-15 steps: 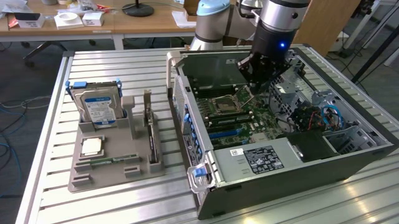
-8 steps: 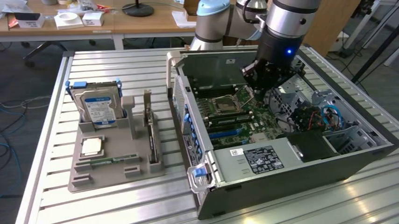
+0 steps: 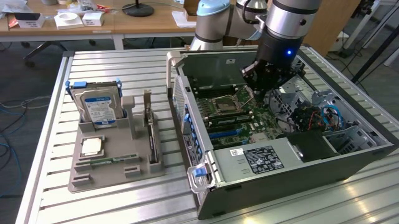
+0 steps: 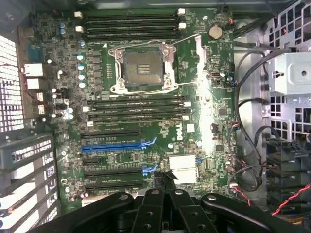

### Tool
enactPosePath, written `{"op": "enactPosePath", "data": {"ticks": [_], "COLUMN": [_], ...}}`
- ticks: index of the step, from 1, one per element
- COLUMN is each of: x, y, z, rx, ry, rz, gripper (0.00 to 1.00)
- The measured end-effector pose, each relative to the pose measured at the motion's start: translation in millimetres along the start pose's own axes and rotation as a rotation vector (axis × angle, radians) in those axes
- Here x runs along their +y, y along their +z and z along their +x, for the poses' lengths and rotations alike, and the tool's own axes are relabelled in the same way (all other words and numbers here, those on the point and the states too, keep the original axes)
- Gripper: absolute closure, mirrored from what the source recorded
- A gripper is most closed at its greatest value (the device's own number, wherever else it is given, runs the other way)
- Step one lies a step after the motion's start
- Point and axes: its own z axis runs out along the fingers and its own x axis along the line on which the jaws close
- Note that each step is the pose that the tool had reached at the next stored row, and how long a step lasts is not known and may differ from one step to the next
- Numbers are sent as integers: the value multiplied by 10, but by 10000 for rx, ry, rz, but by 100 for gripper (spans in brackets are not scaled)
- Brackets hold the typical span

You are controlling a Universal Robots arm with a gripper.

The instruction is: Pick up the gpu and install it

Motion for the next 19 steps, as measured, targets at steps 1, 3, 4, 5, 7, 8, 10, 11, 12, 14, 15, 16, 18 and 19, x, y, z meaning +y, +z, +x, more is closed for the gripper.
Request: {"op": "enactPosePath", "data": {"ticks": [1,3,4,5,7,8,10,11,12,14,15,16,18,19], "x": [-3,-11,-14,-18,-26,-30,-37,-38,-38,-38,-38,-38,-34,-20], "y": [-2,-4,-5,-7,-10,-12,-15,-16,-16,-16,-16,-16,-16,-16], "z": [44,134,179,223,317,362,449,467,467,467,467,467,467,469], "rx": [1,0,0,1,1,1,2,1,0,0,1,0,1,0], "ry": [-1,-1,1,-1,2,0,0,2,2,0,0,0,-1,0], "rz": [0,-2,-2,-2,-1,-2,-2,-3,-2,-3,-3,-2,-1,-2], "gripper": [90,90,90,90,90,90,90,90,90,90,90,90,90,90]}}
